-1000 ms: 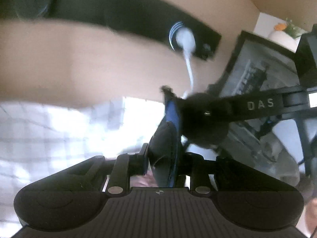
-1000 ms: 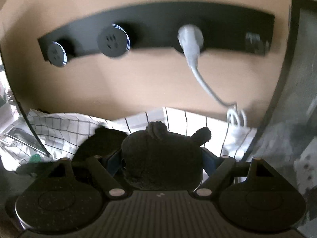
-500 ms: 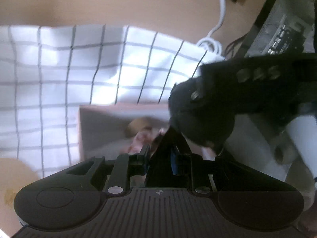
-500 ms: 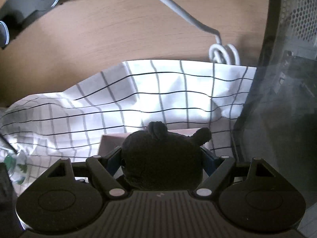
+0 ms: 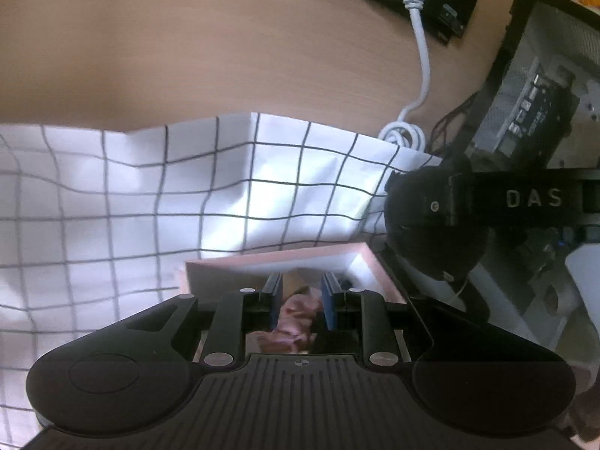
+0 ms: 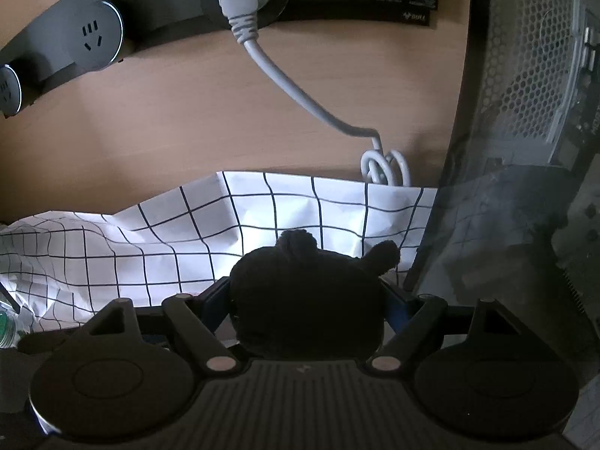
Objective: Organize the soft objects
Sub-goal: 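Carry the black pouch and plush cat over the pink box with both grippers, then lower the pouch and plush cat into the pink box and open both grippers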
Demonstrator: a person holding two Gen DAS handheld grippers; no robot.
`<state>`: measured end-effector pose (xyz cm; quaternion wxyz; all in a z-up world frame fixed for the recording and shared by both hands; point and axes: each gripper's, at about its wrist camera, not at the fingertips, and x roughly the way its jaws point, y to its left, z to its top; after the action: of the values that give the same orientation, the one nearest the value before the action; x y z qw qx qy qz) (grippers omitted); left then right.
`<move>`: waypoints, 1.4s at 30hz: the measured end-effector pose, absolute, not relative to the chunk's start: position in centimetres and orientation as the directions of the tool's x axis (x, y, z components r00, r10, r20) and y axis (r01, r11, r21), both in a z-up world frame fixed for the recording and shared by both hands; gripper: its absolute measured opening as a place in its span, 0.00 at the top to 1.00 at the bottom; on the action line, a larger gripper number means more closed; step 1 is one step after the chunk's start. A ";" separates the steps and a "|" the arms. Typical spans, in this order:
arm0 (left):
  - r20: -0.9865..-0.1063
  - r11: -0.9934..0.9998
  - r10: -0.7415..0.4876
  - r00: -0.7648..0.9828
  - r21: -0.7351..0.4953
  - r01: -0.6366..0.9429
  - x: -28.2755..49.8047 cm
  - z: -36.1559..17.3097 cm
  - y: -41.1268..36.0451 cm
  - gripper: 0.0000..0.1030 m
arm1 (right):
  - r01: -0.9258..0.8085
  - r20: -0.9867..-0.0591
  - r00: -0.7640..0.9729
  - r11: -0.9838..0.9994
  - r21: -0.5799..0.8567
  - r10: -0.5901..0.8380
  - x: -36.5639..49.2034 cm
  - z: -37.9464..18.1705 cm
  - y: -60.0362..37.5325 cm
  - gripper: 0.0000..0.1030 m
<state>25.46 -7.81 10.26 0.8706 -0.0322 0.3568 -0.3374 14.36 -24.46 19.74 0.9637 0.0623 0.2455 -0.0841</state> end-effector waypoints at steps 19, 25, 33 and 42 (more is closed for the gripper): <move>-0.660 0.757 -0.581 0.476 -0.225 0.613 23.4 9.1 -8.9 0.80 | 0.221 -0.550 0.825 0.970 0.104 -0.129 15.0 17.2 -25.2 0.20; -0.663 0.751 -0.595 0.455 -0.257 0.608 23.4 8.5 -9.0 0.80 | 0.154 -0.565 0.824 0.974 0.164 -0.035 15.3 16.7 -25.6 0.17; -0.628 0.743 -0.620 0.470 -0.278 0.609 23.4 10.4 -7.5 0.79 | 0.134 -0.509 0.861 0.975 0.178 -0.025 14.0 17.3 -25.4 0.14; -0.668 0.734 -0.599 0.442 -0.237 0.637 22.7 10.0 -7.4 0.79 | 0.197 -0.631 0.776 0.952 0.234 -0.005 16.6 12.1 -27.0 0.50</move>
<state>22.67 -7.40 10.05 0.8488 0.0248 0.3829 -0.3638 16.55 -26.96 12.11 0.9310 0.1450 0.3306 -0.0543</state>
